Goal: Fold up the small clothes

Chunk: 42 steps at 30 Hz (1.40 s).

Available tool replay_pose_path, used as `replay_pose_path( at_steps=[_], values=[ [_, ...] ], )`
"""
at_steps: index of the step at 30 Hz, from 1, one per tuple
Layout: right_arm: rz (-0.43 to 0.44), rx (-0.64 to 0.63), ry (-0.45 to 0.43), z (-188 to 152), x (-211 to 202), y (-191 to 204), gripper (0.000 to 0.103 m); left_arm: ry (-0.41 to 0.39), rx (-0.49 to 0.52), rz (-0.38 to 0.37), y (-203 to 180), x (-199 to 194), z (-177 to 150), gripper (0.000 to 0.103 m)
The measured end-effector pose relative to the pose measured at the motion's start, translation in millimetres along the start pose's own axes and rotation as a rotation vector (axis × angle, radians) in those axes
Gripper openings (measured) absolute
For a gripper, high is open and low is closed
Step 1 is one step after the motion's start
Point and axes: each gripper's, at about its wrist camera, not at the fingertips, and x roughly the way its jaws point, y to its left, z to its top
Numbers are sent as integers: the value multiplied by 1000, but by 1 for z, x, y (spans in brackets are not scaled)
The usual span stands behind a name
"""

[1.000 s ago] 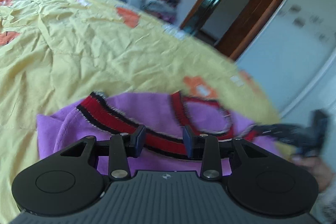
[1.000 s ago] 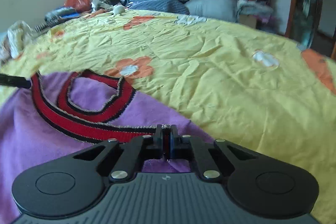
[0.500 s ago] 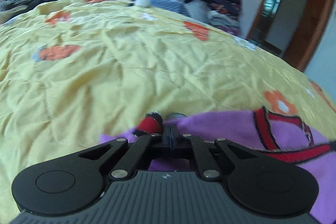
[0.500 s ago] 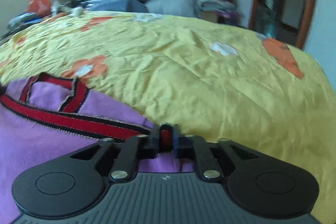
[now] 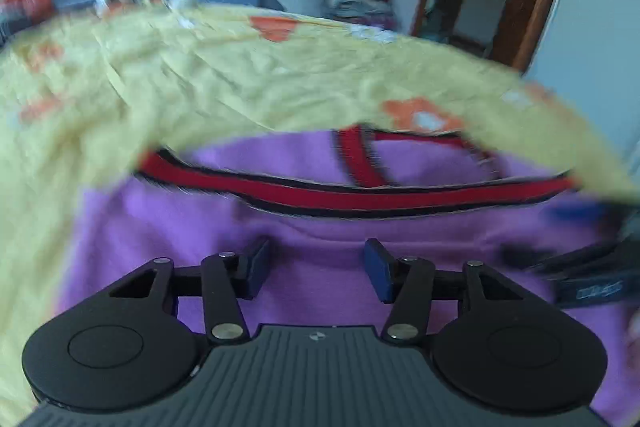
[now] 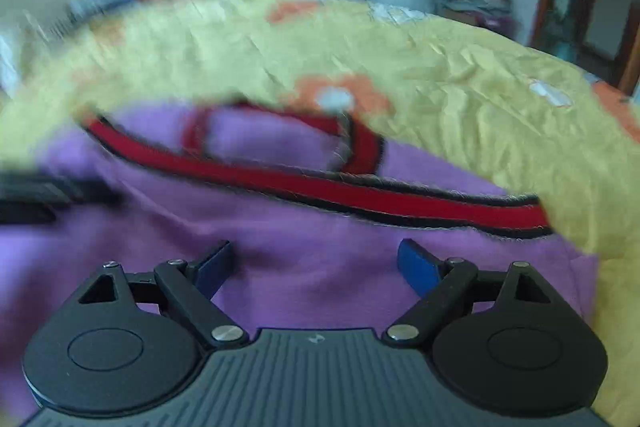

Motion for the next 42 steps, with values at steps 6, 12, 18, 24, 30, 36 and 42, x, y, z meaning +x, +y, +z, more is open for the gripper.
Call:
replay_pose_path(
  at_steps=[6,12,18,24,30,36,42],
  values=[
    [-18,153,-11,0,4,-48,103,7,-76,47,35,-1,12,55],
    [-26,154,-58,-22,-52,-19,103,0,-42,-2,15,-52,-25,72],
    [-65,-7,3,-77,-71,18,103,-11,85,62,17,-79,-84,79],
    [-83,74,-23,-110,-132,6,103,3,20,11,33,-126,-96,74],
    [-91,115,29,-149,-142,-9,103,49,74,45,33,-123,-118,76],
    [-58,85,70,-155,-168,-2,103,53,43,23,38,-149,-117,71],
    [-36,206,-108,-152,-160,-6,103,0,79,-30,8,-125,-93,80]
  ],
)
